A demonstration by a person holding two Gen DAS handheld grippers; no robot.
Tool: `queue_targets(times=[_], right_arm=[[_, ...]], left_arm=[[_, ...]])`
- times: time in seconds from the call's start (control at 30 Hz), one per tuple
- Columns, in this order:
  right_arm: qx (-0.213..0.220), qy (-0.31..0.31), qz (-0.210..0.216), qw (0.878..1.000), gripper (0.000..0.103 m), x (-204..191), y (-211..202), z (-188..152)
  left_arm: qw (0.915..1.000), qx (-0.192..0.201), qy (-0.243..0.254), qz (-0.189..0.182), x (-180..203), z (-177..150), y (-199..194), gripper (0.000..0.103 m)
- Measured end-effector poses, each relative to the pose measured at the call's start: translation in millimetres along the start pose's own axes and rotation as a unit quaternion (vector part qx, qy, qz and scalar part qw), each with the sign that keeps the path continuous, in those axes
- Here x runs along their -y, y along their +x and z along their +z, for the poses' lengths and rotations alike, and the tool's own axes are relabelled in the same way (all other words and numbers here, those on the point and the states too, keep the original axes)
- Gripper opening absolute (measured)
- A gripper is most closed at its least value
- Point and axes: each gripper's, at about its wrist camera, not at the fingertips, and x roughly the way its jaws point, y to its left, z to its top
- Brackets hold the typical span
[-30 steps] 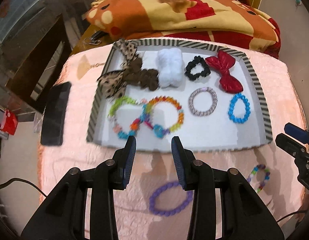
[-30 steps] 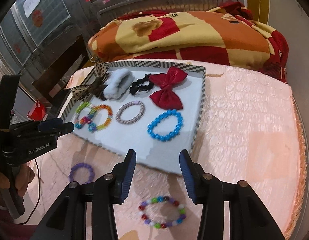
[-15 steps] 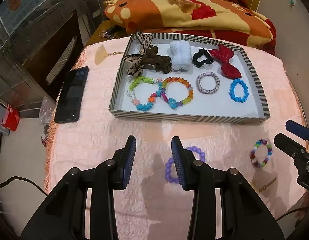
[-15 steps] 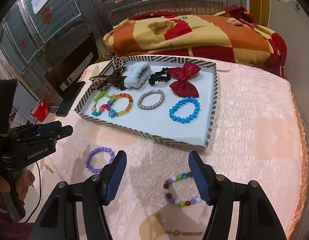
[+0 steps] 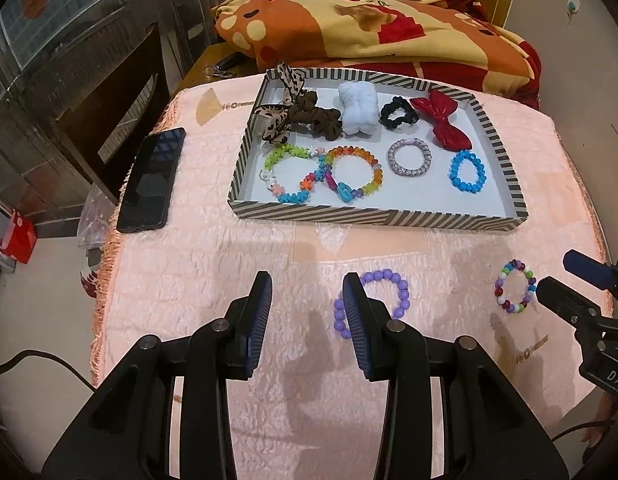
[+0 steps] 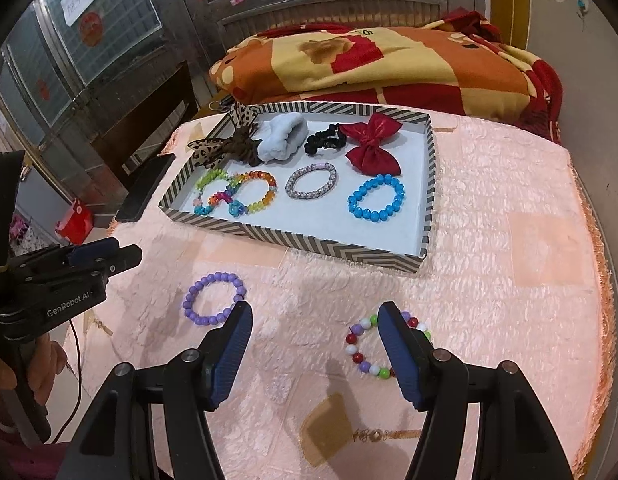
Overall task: Organize jewelry
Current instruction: 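Move both tools back over the purple and multicolour bead bracelets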
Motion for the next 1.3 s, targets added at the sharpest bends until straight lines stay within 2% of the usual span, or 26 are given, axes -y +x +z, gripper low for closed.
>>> queue_targets(times=[0.93, 1.07, 1.13, 1.3], right_arm=[[-0.017, 0.011, -0.009, 1.0, 0.065, 8, 7, -3], [-0.022, 0.014, -0.014, 1.0, 0.065, 15, 9, -4], [-0.026, 0.018, -0.016, 0.999, 0.066, 20, 10, -6], [-0.037, 0.032, -0.025, 0.998, 0.066, 40, 15, -15]], left_arm=[[0.9996, -0.022, 0.011, -0.01, 9, -2, 15, 0.036], [0.9989, -0.031, -0.008, -0.034, -1, -3, 19, 0.037], [0.9981, -0.036, -0.017, -0.047, -7, -4, 21, 0.046], [0.9943, -0.065, -0.038, -0.076, -20, -12, 36, 0.047]])
